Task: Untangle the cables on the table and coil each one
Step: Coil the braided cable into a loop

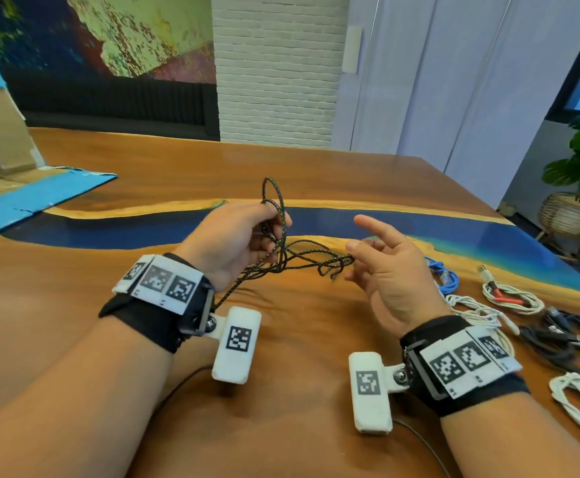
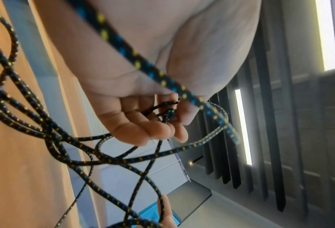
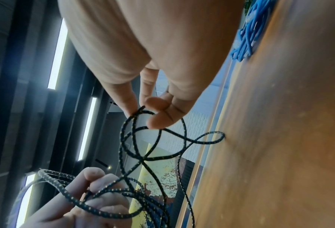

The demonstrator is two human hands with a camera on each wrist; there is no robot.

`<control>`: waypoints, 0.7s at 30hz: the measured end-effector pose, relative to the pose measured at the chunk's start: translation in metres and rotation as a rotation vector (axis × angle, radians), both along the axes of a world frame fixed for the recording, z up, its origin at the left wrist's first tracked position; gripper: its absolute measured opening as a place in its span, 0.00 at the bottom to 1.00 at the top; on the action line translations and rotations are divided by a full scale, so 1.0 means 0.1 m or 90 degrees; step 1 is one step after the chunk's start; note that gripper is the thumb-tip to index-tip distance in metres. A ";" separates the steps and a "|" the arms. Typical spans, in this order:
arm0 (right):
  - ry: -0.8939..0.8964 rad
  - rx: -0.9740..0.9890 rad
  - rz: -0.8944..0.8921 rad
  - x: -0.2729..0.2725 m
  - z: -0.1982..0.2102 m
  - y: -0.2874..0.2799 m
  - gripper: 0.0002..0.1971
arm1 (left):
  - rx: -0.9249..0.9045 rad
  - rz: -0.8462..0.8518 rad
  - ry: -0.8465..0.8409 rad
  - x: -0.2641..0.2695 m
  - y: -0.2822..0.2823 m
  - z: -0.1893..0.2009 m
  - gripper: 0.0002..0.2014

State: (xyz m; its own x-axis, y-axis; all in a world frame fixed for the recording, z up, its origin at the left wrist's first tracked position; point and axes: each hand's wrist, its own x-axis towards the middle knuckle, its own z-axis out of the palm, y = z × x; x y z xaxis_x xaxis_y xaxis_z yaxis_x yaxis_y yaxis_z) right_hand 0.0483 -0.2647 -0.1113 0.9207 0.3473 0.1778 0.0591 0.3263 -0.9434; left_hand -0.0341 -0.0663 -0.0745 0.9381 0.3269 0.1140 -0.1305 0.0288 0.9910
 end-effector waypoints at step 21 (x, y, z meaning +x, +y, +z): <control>-0.074 -0.206 0.179 -0.07 -0.03 0.00 0.11 | -0.146 -0.049 -0.030 0.00 0.03 0.00 0.13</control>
State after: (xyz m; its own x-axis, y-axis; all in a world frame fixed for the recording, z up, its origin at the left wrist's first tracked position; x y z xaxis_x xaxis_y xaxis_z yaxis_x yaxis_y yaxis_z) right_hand 0.0410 -0.2644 -0.1141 0.7630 0.6360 0.1160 0.1222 0.0343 -0.9919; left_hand -0.0339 -0.0628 -0.0743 0.9568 0.2764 0.0897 -0.1652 0.2633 0.9505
